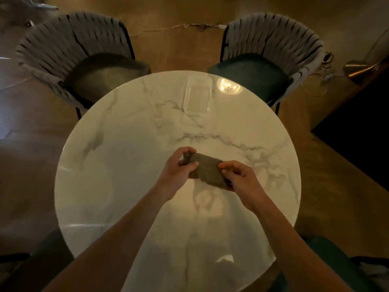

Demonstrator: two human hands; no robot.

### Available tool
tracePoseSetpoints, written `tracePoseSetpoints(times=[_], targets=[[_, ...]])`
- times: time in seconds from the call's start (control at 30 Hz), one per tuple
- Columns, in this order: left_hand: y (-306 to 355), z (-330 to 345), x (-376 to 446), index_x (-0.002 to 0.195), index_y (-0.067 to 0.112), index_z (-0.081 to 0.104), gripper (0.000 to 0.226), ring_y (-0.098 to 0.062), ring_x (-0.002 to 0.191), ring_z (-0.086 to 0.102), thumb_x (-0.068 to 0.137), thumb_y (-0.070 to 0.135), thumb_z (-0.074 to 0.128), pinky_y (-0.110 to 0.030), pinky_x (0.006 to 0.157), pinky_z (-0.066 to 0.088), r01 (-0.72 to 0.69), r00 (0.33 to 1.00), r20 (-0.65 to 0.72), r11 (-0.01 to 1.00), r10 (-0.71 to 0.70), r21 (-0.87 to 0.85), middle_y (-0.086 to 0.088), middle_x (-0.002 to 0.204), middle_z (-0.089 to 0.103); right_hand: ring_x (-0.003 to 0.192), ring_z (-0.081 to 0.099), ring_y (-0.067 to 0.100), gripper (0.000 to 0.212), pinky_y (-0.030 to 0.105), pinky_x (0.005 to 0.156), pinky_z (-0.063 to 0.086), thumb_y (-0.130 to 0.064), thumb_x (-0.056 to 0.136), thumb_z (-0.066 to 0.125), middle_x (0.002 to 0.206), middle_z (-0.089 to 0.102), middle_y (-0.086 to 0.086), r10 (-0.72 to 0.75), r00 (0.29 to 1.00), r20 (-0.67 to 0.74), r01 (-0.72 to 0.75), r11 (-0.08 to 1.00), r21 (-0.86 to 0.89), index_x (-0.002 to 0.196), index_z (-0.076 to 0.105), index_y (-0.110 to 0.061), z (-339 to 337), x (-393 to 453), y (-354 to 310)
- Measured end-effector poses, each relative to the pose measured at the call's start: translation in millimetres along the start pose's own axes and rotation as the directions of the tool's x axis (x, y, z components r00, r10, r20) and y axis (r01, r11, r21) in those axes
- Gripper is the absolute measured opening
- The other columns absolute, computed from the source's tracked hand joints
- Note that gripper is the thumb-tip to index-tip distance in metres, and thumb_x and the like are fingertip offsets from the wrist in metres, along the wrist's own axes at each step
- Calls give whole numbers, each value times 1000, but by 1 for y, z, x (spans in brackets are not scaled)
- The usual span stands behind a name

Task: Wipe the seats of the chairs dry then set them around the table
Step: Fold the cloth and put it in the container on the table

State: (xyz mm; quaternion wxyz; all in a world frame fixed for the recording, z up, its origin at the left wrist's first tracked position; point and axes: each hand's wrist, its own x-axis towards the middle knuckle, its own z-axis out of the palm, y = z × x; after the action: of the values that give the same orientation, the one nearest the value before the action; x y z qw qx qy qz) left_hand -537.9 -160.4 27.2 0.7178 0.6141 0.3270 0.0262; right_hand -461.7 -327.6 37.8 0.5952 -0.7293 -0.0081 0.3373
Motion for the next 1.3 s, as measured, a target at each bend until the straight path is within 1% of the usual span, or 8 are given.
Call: tracePoseSetpoints(times=[0.2, 0.4, 0.53, 0.73, 0.93, 1.0, 1.17, 1.3], targets=[[46, -30, 95, 83, 25, 69, 36, -14, 82, 64, 85, -10, 61, -27, 69, 54, -134, 988, 103, 961, 112, 244, -4, 90, 68, 74, 64, 22, 25, 35, 75, 58, 10, 80, 68, 85, 62, 11, -45, 999, -23, 46, 999, 26, 91, 68, -13, 31, 62, -22], [105, -38, 191, 94, 19, 76, 19, -8, 93, 60, 89, 5, 64, -14, 76, 45, -356, 933, 293, 658, 210, 664, 7, 95, 65, 67, 63, 19, 24, 38, 77, 59, 5, 79, 71, 69, 62, 4, -48, 985, -168, 69, 990, 122, 98, 71, -9, 67, 129, -43], [129, -33, 247, 102, 20, 75, 32, -12, 102, 57, 90, 0, 54, -18, 81, 42, -378, 924, 336, 571, 183, 729, 2, 108, 63, 78, 70, 21, 32, 32, 70, 59, -3, 89, 62, 101, 69, 10, -17, 982, -188, 53, 981, 187, 118, 64, -15, 88, 166, -60], [145, -19, 304, 111, 23, 70, 49, -20, 120, 50, 85, -8, 45, -26, 90, 41, -475, 878, 460, 343, 131, 810, -1, 132, 56, 57, 64, 14, 59, 28, 60, 57, 2, 92, 49, 133, 52, -1, 31, 996, -83, -17, 985, 174, 146, 36, -19, 101, 196, -82], [130, -7, 336, 115, 18, 69, 44, -22, 115, 54, 83, -8, 54, -31, 97, 45, -526, 850, 498, 225, 174, 820, -3, 124, 61, 62, 54, 18, 63, 22, 52, 50, 1, 93, 47, 132, 51, 9, 110, 991, -81, -98, 987, 131, 149, 28, -19, 104, 228, -90], [120, -8, 340, 123, 21, 65, 44, -23, 112, 54, 86, -1, 58, -32, 95, 45, -555, 829, 540, 97, 144, 826, -4, 124, 60, 66, 56, 23, 55, 28, 53, 49, -2, 90, 47, 113, 61, 13, 124, 989, -87, -122, 992, 21, 143, 39, -17, 105, 237, -86], [105, -7, 336, 138, 32, 46, 45, -29, 126, 39, 95, 25, 57, -43, 104, 34, -499, 721, 660, -503, 211, 706, -9, 141, 41, 87, 62, 31, 22, 38, 70, 54, -18, 81, 47, 94, 59, 7, 91, 991, -98, -124, 904, -409, 101, 53, -14, 107, 248, -85], [105, -13, 330, 138, 31, 48, 43, -32, 128, 38, 96, 27, 57, -47, 107, 33, -423, 742, 615, -524, 268, 739, -12, 142, 40, 93, 62, 34, 29, 46, 81, 55, -19, 82, 46, 104, 61, 12, 76, 994, -83, -106, 883, -457, 110, 51, -15, 109, 245, -91]])
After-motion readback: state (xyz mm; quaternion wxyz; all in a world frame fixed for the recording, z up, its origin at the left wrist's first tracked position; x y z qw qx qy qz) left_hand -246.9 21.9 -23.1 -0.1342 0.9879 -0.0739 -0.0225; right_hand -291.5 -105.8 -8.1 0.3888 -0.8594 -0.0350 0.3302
